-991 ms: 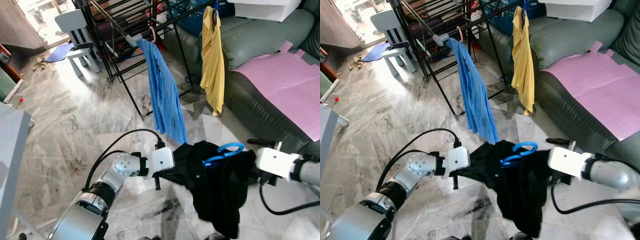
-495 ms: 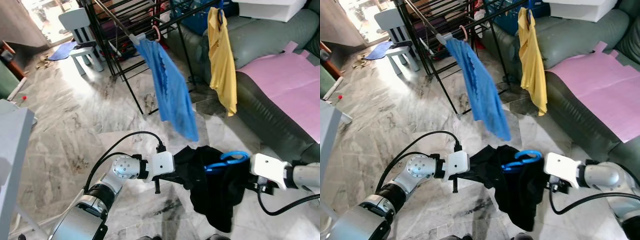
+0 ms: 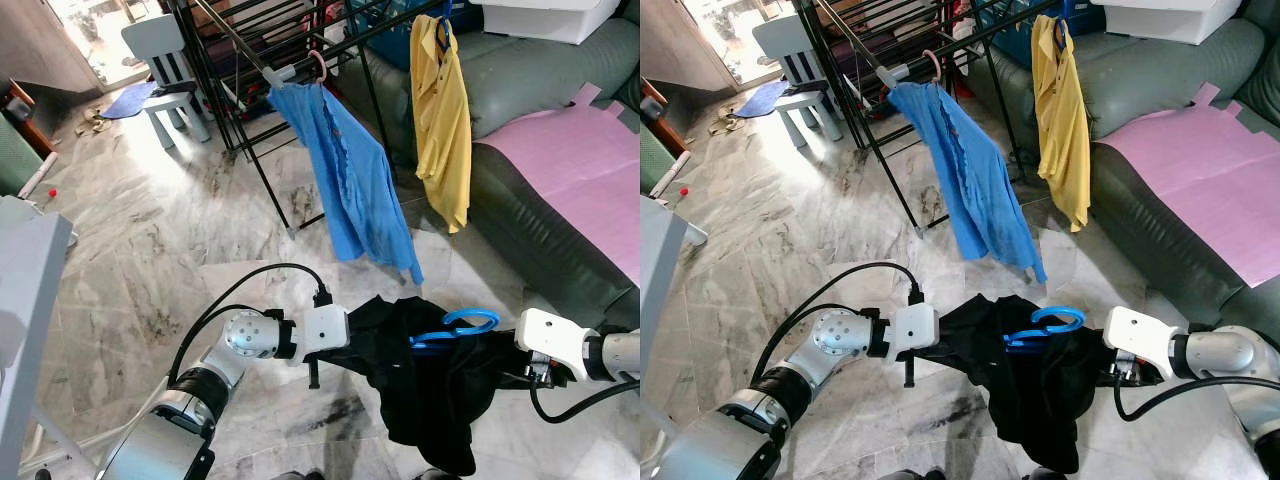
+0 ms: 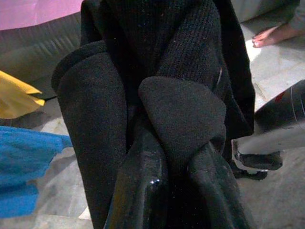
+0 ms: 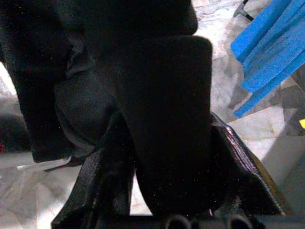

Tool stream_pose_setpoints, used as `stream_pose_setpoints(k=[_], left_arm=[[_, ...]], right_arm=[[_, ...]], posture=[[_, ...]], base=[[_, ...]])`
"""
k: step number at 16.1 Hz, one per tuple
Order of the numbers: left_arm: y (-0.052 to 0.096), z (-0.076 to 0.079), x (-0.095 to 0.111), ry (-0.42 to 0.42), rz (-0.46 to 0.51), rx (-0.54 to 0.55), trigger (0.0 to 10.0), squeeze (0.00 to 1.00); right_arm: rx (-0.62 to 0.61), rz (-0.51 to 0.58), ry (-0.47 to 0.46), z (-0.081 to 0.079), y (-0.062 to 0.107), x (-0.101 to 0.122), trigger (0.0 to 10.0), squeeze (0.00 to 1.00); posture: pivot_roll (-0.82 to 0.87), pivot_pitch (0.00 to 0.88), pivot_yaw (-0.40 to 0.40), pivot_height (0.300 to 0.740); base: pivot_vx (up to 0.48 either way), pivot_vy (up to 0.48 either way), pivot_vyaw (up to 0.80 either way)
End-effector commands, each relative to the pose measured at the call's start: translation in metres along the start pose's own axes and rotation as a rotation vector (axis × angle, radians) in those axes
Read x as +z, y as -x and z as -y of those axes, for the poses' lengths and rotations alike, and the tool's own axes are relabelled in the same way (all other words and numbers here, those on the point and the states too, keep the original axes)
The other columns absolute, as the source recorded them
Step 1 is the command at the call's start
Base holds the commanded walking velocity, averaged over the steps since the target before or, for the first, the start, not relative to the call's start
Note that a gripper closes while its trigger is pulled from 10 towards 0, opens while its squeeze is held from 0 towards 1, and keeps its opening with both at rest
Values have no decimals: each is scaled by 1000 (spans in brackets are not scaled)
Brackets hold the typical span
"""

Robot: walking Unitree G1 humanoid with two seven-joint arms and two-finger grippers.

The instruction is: Hang hanger

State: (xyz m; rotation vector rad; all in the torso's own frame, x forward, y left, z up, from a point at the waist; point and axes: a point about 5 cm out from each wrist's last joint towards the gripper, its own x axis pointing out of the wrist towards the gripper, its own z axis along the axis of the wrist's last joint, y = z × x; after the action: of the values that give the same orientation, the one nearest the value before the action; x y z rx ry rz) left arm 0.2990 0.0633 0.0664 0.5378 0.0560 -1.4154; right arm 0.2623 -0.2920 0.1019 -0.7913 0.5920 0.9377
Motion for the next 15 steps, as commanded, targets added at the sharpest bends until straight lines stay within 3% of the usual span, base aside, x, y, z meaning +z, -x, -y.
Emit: stream_pose_setpoints(k=[1,15], left_arm=[[10,-7,0,-16,6,38,0,0],[12,-7,-6,-16,-34,74,0,0]], right_arm=[[21,2,7,-1,0,0,0,0],[25,49,-18,-11,-11,3,0,0]], posture=[[-245,92,209,740],[-241,89,212,740]], base=[[0,0,0],[0,0,0]])
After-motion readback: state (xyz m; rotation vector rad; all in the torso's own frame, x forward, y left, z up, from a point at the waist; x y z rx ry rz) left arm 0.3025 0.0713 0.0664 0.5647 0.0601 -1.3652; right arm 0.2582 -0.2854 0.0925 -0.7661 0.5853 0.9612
